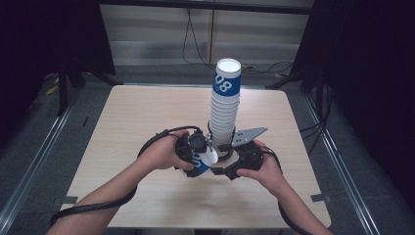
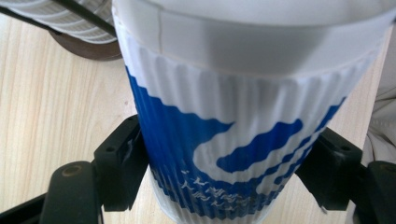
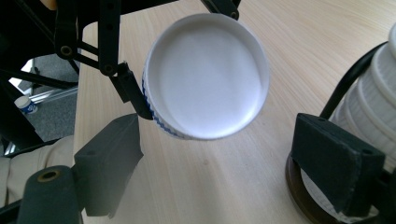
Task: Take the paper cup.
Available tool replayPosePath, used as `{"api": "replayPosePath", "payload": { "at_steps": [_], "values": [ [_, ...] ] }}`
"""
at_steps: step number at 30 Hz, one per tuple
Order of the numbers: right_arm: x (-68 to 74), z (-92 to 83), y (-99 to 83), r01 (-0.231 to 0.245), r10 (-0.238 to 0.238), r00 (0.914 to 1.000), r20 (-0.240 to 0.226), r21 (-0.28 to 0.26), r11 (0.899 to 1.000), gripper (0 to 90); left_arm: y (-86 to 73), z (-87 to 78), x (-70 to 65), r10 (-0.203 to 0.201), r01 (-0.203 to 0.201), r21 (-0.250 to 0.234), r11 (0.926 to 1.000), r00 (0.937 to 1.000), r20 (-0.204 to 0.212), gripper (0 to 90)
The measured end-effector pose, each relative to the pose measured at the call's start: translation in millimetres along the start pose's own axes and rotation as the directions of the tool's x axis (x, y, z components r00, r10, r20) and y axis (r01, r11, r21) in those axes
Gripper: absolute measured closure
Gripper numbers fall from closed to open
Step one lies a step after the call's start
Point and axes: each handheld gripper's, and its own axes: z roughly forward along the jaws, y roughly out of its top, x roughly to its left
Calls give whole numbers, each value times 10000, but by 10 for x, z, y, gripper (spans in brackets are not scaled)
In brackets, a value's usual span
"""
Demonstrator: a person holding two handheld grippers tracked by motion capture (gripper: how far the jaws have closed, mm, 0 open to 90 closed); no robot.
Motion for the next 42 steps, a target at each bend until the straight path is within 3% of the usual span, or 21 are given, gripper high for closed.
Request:
{"api": "replayPosePath", "payload": {
  "at_steps": [7, 13, 15, 21, 26, 31, 42],
  "values": [
    [27, 60, 8, 82, -83, 9995, -304, -55, 10000, 166, 38, 28, -27, 238, -238, 4, 9997, 9997, 42, 250],
    [35, 97, -3, 130, -131, 9990, -429, -23, 9999, 234, 50, 80, -63, 273, -272, -40, 9996, 9995, 144, 248],
    [38, 117, -17, 85, -85, 9983, -577, 2, 10000, 271, 66, 95, -65, 597, -598, 31, 9982, 9981, 131, 247],
    [48, 114, -24, 145, -141, 9988, -471, 84, 9999, 281, 62, 107, -58, 738, -737, -83, 9972, 9972, 99, 241],
    [31, 73, -37, 130, -133, 9995, -293, -110, 9999, 283, 23, 86, -43, 696, -707, -828, 9941, 9974, -164, 215],
    [2, 21, -46, 15, -22, 9997, -249, -296, 9996, 283, -41, 73, -17, 500, -497, -1595, 9859, 9987, -21, 199],
    [22, 34, -63, 101, -108, 9995, -283, -230, 9997, 283, -129, 96, 4, 320, -264, -1908, 9813, 9991, 260, 189]
  ]
}}
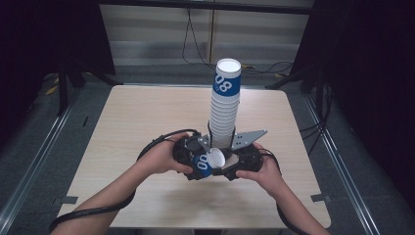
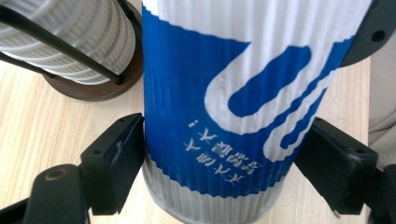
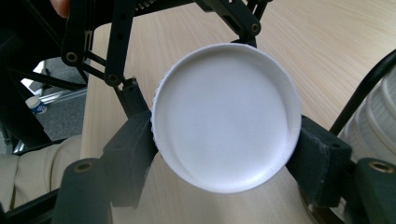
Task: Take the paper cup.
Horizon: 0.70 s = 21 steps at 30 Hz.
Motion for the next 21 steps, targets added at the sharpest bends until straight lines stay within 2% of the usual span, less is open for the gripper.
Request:
{"api": "replayPosePath", "payload": {
  "at_steps": [6, 11, 17, 18, 21],
  "values": [
    [-1, -7, 1, 19, -19, 10000, -33, -30, 10000, 283, -16, -10, 11, 25, -24, -142, 9999, 10000, 72, 188],
    [0, -21, -16, -33, 33, 10000, -13, -53, 10000, 283, -46, 0, 15, -257, 270, -642, 9976, 9995, 196, 188],
    [-8, -52, -26, -48, 48, 10000, 43, -117, 9999, 283, -67, -21, 36, -193, 214, -1028, 9945, 9996, 223, 184],
    [-8, -54, -27, -37, 38, 10000, 63, -98, 9999, 283, -72, -20, 31, -318, 343, -1183, 9924, 9992, 228, 184],
    [-12, -59, -30, -32, 33, 10000, 82, -103, 9999, 283, -79, -34, 36, -310, 338, -1191, 9923, 9992, 256, 184]
  ]
}}
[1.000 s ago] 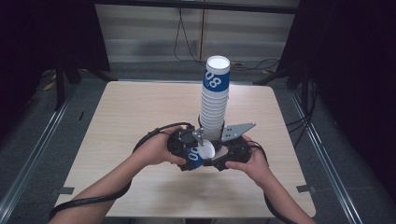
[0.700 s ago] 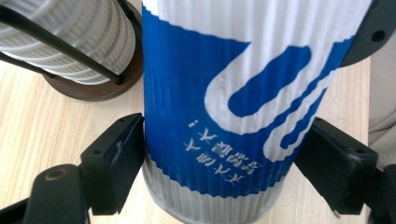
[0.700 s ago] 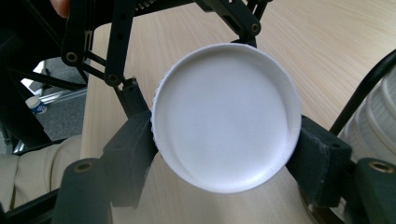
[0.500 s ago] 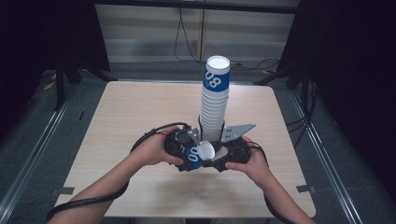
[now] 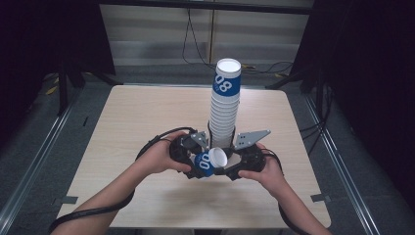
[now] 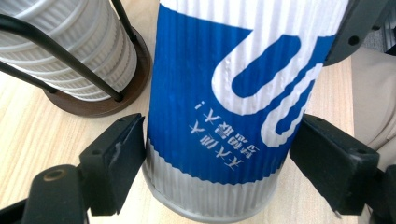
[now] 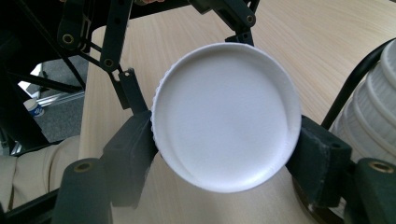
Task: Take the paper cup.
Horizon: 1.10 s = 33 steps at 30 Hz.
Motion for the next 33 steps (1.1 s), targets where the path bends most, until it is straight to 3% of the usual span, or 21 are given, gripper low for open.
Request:
{"api": "replayPosePath", "payload": {
  "at_steps": [10, 21, 29, 33],
  "values": [
    [-8, -23, 11, 15, -14, 10000, 53, -123, 9999, 283, -50, -55, 27, -234, 244, -709, 9972, 9996, 153, 180],
    [-21, -42, -22, -104, 105, 9999, 100, -178, 9998, 283, -119, -80, 47, -346, 348, -945, 9949, 9994, 40, 175],
    [-23, -78, -58, -179, 184, 9997, 151, -307, 9994, 283, -216, -89, 69, -443, 445, -1362, 9897, 9990, 48, 174],
    [-29, -107, -80, -282, 290, 9994, 202, -428, 9987, 283, -285, -84, 82, -698, 698, -1607, 9845, 9975, 52, 170]
  ]
}}
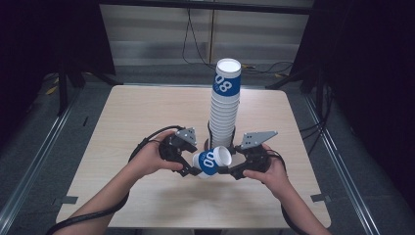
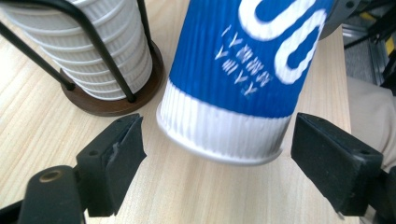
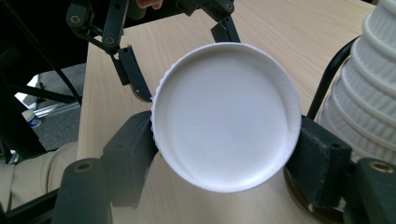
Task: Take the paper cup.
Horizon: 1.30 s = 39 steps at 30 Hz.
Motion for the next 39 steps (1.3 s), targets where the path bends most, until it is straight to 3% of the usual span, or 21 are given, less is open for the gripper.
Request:
{"api": "replayPosePath", "payload": {
  "at_steps": [2, 5, 12, 15, 16, 17, 19, 23, 25, 28, 39],
  "values": [
    [-1, -12, 0, -55, 55, 10000, 2, -71, 10000, 283, -30, -6, 21, 58, -58, -11, 10000, 10000, -39, 170],
    [3, -20, 11, -8, 8, 10000, 57, -60, 10000, 283, -92, 2, 21, -256, 254, -174, 9995, 9996, -119, 165],
    [-6, -23, -2, 0, 1, 10000, 94, -84, 10000, 283, -254, 7, 60, -562, 567, -539, 9969, 9984, 102, 163],
    [-8, -13, -15, -4, 6, 9999, 106, -118, 9999, 283, -315, 16, 62, -913, 934, -934, 9912, 9955, 264, 163],
    [-8, -9, -18, -25, 26, 9999, 102, -123, 9999, 283, -331, 34, 52, -1051, 1086, -1275, 9859, 9939, 340, 163],
    [-8, -5, -20, -42, 43, 10000, 67, -130, 9999, 283, -333, 25, 60, -895, 927, -1192, 9885, 9955, 324, 163],
    [-8, -3, -18, -61, 62, 10000, 72, -144, 9999, 283, -343, 34, 51, -1012, 1037, -1344, 9855, 9945, 250, 160],
    [-6, -1, -9, 18, -17, 10000, 98, -97, 10000, 283, -361, 50, 59, -963, 982, -1264, 9871, 9951, 212, 155],
    [-5, 0, -9, -2, 2, 9999, 112, -62, 10000, 283, -360, 69, 49, -1091, 1112, -1422, 9836, 9938, 228, 155],
    [-8, -5, -14, -5, 6, 9999, 110, -148, 9999, 283, -355, 76, 44, -965, 982, -1378, 9856, 9951, 194, 156],
    [-5, -8, -6, -14, 15, 10000, 59, -194, 9998, 283, -346, 157, 21, -901, 949, -1530, 9837, 9952, 382, 155]
  ]
}}
